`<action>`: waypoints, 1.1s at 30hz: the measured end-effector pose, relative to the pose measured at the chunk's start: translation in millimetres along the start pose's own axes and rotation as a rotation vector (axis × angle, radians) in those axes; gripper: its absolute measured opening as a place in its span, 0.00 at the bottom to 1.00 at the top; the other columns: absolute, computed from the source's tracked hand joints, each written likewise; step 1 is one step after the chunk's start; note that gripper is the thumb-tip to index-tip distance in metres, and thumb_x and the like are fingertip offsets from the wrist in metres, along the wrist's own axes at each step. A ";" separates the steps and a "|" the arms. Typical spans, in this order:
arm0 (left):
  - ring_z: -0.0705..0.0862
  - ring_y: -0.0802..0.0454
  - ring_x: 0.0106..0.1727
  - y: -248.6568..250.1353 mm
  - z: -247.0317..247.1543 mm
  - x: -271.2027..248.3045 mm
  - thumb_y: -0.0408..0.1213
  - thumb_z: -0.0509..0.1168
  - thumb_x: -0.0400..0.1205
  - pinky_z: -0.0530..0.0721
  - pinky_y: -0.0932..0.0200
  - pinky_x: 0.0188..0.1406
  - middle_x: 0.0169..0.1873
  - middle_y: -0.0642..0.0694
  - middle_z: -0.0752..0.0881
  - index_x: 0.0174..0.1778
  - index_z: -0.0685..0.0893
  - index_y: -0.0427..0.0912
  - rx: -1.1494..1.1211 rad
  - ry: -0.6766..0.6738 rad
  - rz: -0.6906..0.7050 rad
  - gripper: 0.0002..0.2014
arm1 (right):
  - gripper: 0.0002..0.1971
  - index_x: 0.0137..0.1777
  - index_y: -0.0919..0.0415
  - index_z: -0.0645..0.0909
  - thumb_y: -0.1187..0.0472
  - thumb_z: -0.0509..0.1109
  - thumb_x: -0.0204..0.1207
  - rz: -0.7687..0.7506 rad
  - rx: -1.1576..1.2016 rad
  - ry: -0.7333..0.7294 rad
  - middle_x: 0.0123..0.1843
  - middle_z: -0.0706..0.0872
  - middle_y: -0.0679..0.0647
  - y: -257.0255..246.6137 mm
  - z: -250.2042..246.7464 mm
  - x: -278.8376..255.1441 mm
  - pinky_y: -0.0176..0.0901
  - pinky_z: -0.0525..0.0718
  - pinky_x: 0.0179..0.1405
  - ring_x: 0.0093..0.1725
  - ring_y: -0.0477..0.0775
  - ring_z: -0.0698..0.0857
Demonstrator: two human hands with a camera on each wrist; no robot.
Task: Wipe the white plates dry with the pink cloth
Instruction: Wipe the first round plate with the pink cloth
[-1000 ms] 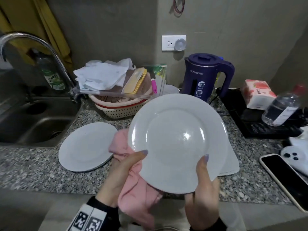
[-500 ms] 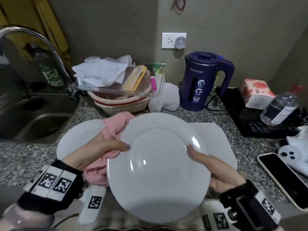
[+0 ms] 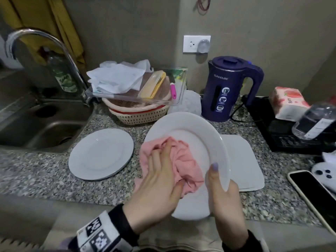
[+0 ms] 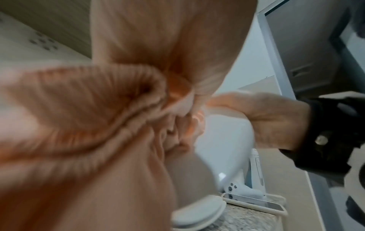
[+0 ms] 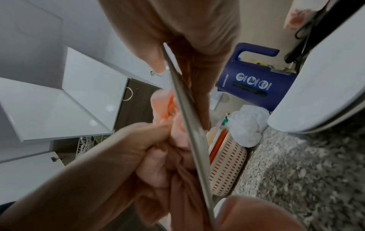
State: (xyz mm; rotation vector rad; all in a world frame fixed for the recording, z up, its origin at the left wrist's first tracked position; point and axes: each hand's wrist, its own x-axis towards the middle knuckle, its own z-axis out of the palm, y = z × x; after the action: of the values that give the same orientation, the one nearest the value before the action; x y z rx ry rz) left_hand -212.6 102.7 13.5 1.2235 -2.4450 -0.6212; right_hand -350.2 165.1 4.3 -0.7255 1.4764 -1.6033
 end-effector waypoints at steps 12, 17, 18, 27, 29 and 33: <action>0.68 0.39 0.62 -23.4 -14.6 22.5 0.45 0.63 0.78 0.80 0.44 0.49 0.67 0.39 0.66 0.71 0.70 0.48 0.308 0.227 -0.051 0.25 | 0.20 0.49 0.52 0.86 0.38 0.73 0.68 0.013 0.365 0.233 0.52 0.92 0.46 22.9 6.5 -6.9 0.59 0.83 0.61 0.56 0.51 0.89; 0.78 0.37 0.59 9.4 18.5 -6.2 0.47 0.60 0.73 0.86 0.45 0.37 0.60 0.43 0.74 0.69 0.67 0.48 0.248 0.113 0.176 0.27 | 0.20 0.61 0.60 0.83 0.50 0.66 0.74 -0.030 0.450 0.260 0.53 0.91 0.48 10.4 9.7 2.8 0.42 0.87 0.53 0.56 0.49 0.89; 0.79 0.36 0.59 2.0 13.7 1.5 0.46 0.62 0.73 0.86 0.45 0.36 0.59 0.41 0.75 0.69 0.68 0.46 0.284 0.151 0.130 0.27 | 0.15 0.58 0.57 0.83 0.52 0.65 0.75 -0.031 0.471 0.253 0.52 0.91 0.45 10.0 9.1 2.6 0.41 0.87 0.53 0.56 0.47 0.89; 0.81 0.48 0.51 30.6 14.5 -1.6 0.48 0.62 0.71 0.74 0.63 0.28 0.50 0.47 0.81 0.63 0.74 0.45 0.246 0.142 0.236 0.24 | 0.25 0.67 0.68 0.79 0.50 0.67 0.76 0.021 0.560 0.320 0.60 0.87 0.60 6.0 19.0 -0.5 0.43 0.88 0.47 0.55 0.57 0.87; 0.82 0.46 0.55 11.4 -0.1 15.6 0.45 0.67 0.73 0.80 0.59 0.34 0.54 0.45 0.81 0.66 0.75 0.42 0.369 0.193 0.116 0.25 | 0.21 0.69 0.61 0.79 0.53 0.65 0.78 0.024 0.605 0.314 0.61 0.88 0.53 8.2 11.7 -3.9 0.43 0.87 0.52 0.58 0.50 0.88; 0.78 0.45 0.57 4.1 -4.0 17.9 0.46 0.69 0.75 0.79 0.57 0.35 0.55 0.46 0.78 0.66 0.74 0.44 0.416 0.208 0.040 0.25 | 0.20 0.69 0.61 0.77 0.54 0.64 0.80 0.033 0.622 0.299 0.60 0.88 0.51 5.4 15.2 -7.7 0.33 0.88 0.41 0.54 0.42 0.89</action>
State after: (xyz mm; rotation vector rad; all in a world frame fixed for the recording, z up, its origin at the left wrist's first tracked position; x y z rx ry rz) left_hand -223.7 89.5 20.9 1.3053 -2.4820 0.0353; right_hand -332.5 164.1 2.1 -0.1093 1.0693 -2.0599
